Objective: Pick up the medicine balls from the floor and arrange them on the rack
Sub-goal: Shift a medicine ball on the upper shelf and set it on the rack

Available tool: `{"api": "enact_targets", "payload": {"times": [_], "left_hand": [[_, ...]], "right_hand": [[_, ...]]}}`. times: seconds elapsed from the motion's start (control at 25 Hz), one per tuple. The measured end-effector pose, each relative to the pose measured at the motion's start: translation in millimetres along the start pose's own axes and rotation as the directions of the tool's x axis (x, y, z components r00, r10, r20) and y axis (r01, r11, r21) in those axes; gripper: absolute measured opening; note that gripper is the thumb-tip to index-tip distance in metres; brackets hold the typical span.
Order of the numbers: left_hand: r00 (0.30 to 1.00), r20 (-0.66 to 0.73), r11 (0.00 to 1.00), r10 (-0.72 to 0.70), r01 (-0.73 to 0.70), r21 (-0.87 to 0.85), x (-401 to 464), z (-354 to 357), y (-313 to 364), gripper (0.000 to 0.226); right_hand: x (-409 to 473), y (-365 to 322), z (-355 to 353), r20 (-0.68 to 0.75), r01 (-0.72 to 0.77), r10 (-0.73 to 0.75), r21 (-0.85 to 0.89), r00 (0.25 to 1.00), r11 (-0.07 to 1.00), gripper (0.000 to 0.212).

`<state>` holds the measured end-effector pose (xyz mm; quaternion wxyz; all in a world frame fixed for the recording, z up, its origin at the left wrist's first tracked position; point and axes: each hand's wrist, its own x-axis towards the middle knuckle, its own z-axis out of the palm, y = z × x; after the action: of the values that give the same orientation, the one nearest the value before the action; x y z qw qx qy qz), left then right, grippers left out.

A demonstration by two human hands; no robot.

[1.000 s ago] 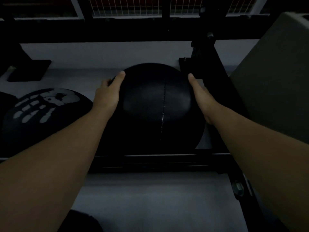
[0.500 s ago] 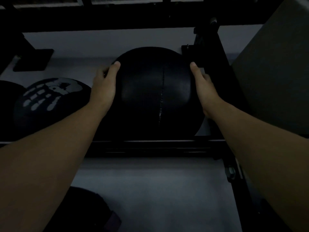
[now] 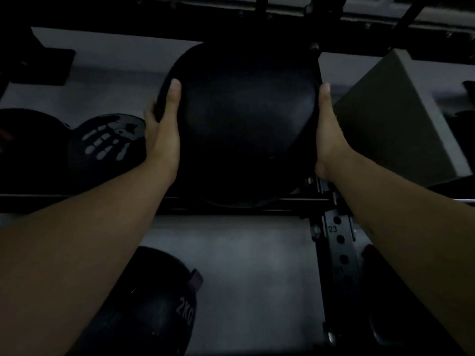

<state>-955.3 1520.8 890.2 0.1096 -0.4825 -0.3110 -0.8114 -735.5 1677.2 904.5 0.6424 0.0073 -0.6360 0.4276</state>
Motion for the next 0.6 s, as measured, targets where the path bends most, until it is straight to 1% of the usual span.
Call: {"api": "enact_targets", "payload": {"times": [0.04, 0.12, 0.16, 0.2, 0.28, 0.36, 0.44, 0.52, 0.6], "left_hand": [[0.996, 0.064, 0.996, -0.057, 0.061, -0.058, -9, -4, 2, 0.112], [0.968, 0.2, 0.955, -0.153, 0.197, -0.223, -23, -12, 8, 0.1], [0.961, 0.213, 0.931, -0.175, 0.232, -0.281, -30, -16, 12, 0.095], [0.963, 0.198, 0.92, -0.185, 0.241, -0.309, -39, -21, 15, 0.092], [0.97, 0.153, 0.922, -0.188, 0.228, -0.312, -60, -25, 19, 0.095], [0.974, 0.122, 0.928, -0.191, 0.219, -0.302, -86, -26, 20, 0.096], [0.977, 0.087, 0.923, -0.195, 0.213, -0.32, -113, -28, 22, 0.09], [0.964, 0.044, 0.902, -0.261, 0.26, -0.345, -144, -30, 22, 0.087], [0.938, 0.028, 0.877, -0.346, 0.334, -0.345, -174, -35, 15, 0.088]], "right_hand": [[-14, -3, 1, -0.036, -0.004, 0.005, 0.024, 0.999, 1.0, 0.102], [-44, -6, 2, -0.123, 0.032, -0.024, 0.068, 0.992, 0.997, 0.088], [-60, -7, 2, -0.172, 0.056, -0.042, 0.078, 0.984, 0.995, 0.082], [-76, -8, 2, -0.215, 0.076, -0.057, 0.082, 0.975, 0.994, 0.077], [-100, -9, -3, -0.271, 0.108, -0.077, 0.104, 0.96, 0.989, 0.07], [-121, -11, -12, -0.288, 0.114, -0.074, 0.124, 0.955, 0.986, 0.063], [-142, -14, -23, -0.288, 0.099, -0.055, 0.139, 0.956, 0.985, 0.059], [-167, -14, -34, -0.27, 0.049, -0.011, 0.134, 0.963, 0.99, 0.058], [-193, -9, -43, -0.283, 0.008, 0.021, 0.103, 0.959, 0.995, 0.05]]}}
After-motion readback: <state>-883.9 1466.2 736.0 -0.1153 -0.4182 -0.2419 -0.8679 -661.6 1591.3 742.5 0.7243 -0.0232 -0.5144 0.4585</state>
